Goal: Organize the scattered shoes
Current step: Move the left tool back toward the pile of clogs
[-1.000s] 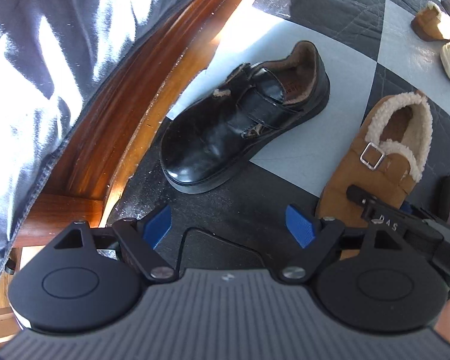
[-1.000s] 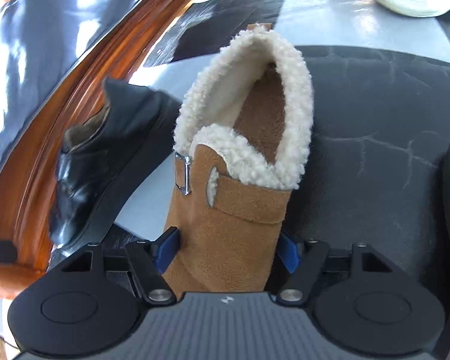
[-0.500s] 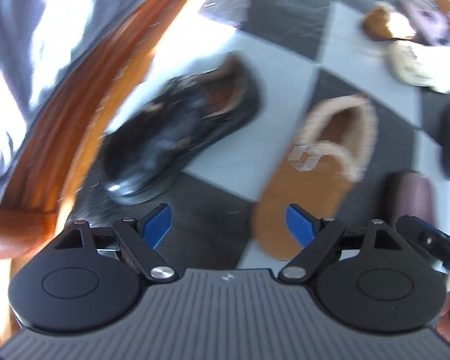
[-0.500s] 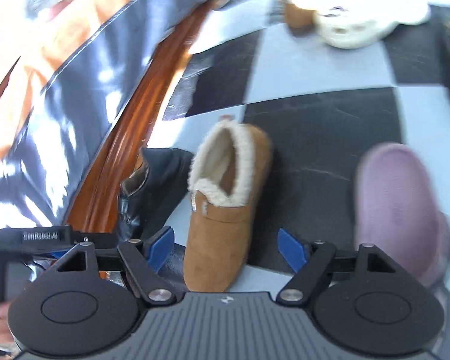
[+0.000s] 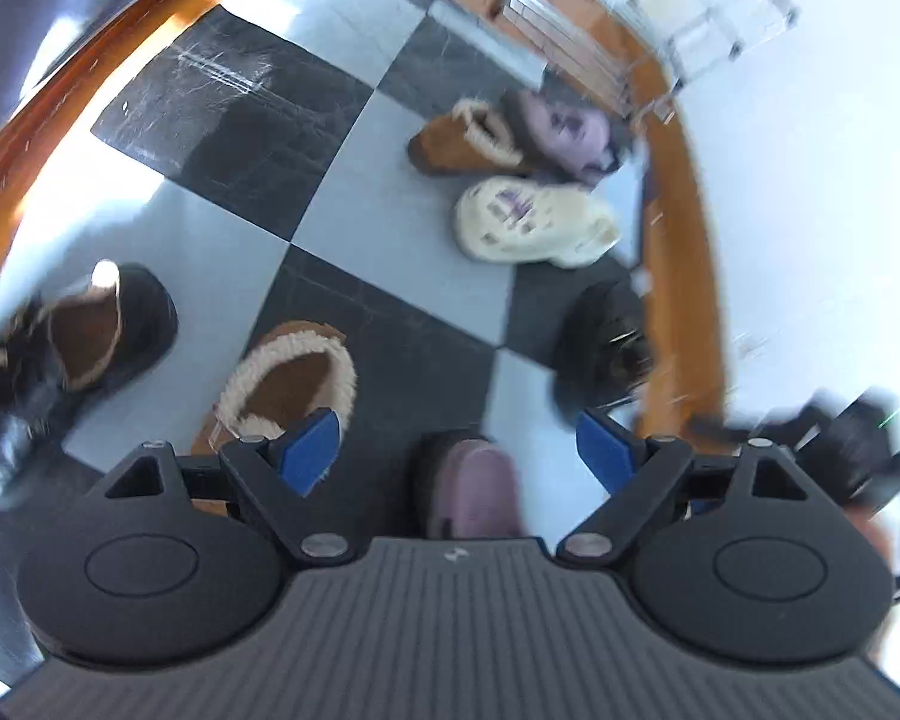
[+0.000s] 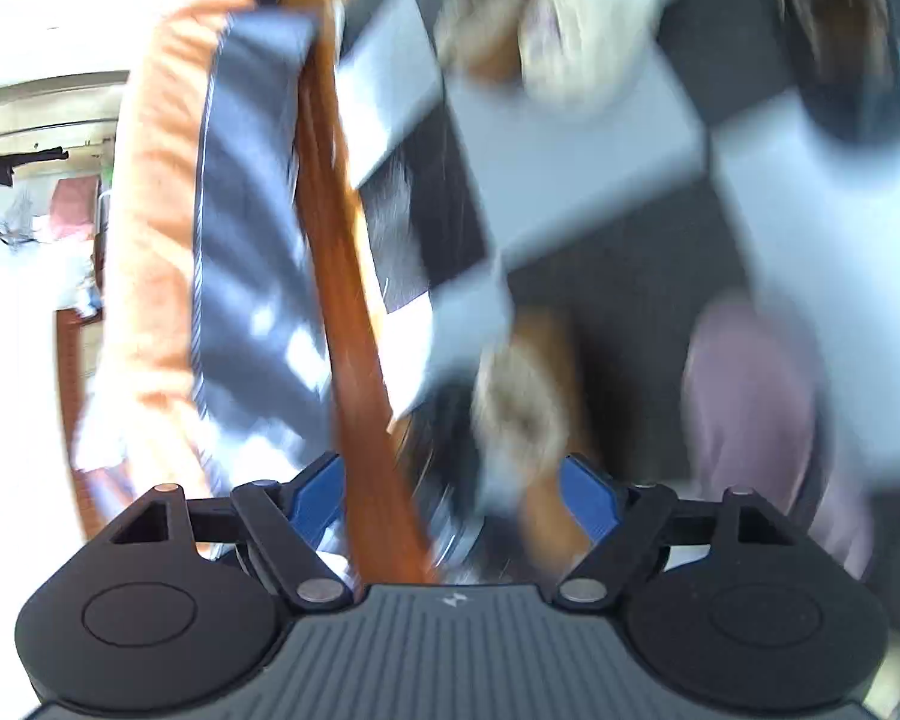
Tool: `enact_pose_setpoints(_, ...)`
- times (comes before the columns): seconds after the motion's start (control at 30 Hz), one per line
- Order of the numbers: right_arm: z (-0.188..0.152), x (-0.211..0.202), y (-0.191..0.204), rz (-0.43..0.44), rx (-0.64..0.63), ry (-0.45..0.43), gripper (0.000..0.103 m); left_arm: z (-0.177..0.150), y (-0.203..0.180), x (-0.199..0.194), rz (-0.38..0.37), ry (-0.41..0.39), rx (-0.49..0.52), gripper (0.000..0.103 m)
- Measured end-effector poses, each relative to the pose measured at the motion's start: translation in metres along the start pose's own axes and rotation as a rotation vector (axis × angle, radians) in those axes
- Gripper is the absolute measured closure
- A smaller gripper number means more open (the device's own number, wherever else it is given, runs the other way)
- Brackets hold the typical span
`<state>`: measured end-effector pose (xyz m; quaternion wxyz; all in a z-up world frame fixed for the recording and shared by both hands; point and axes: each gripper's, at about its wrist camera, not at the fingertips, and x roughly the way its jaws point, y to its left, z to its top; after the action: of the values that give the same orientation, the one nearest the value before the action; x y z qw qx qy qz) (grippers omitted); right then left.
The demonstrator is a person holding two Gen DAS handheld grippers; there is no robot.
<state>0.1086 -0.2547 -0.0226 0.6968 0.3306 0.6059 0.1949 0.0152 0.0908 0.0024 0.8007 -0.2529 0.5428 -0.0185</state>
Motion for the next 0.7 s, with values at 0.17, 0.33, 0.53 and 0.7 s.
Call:
enact_pose_setpoints(0.17, 0.081, 0.021, 0.002, -0.072, -0.175, -0.177, 0.029, 0.024, -0.053, 0.075, 0.1, 0.102, 0.107, 0.018)
enact_pose_setpoints(0.33, 0.138, 0.059, -0.006, -0.147, -0.279, -0.193, 0.032, 0.046, -0.079, 0.092, 0.092, 0.116, 0.118, 0.018)
enact_pose_setpoints(0.53, 0.169, 0.052, -0.023, -0.149, -0.315, -0.338, 0.03, 0.089, -0.098, 0.111, 0.063, 0.023, 0.067, 0.016)
enact_pose_setpoints(0.7, 0.137, 0.022, -0.061, -0.099, -0.2, -0.561, 0.027, 0.121, -0.097, 0.176, -0.079, 0.08, -0.168, 0.017)
